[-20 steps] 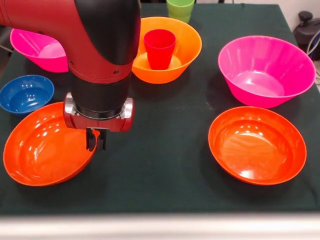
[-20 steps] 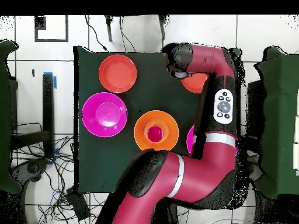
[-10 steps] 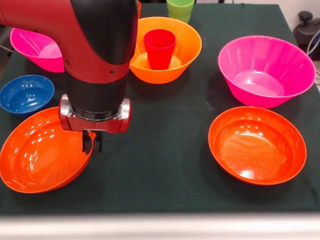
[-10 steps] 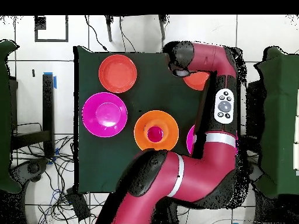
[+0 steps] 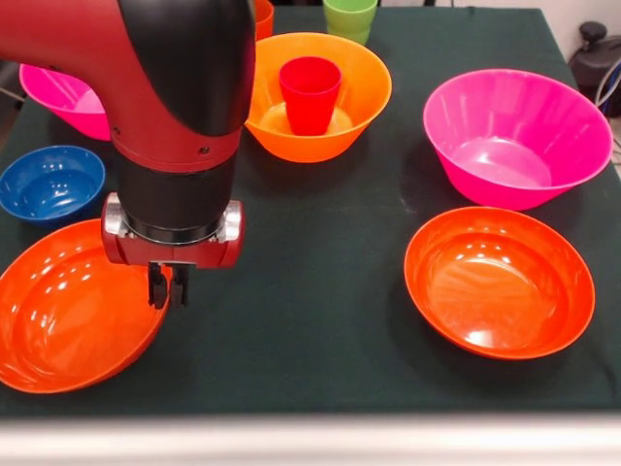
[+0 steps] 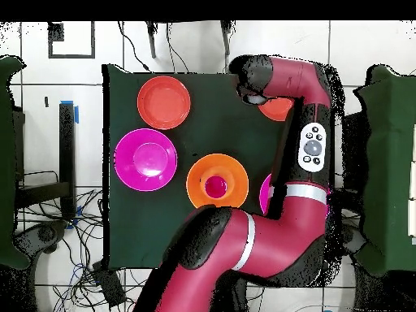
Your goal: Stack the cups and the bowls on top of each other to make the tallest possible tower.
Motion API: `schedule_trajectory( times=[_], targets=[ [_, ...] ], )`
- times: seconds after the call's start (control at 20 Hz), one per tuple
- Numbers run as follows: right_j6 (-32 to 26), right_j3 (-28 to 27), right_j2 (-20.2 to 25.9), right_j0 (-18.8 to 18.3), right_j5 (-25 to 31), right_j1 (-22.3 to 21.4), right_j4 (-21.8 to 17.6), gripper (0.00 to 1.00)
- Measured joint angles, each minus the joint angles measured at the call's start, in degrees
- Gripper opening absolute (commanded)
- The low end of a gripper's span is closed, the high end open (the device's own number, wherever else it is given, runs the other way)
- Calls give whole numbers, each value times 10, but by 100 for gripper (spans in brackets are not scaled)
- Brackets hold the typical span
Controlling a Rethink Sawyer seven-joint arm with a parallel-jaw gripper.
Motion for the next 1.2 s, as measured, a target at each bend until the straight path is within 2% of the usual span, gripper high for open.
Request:
schedule_trajectory(
  times=[0.55,1.2],
  targets=[
    [-33,-17,0,-1,11,10,0,0],
    [-34,-17,0,-2,11,11,0,0]
  ],
)
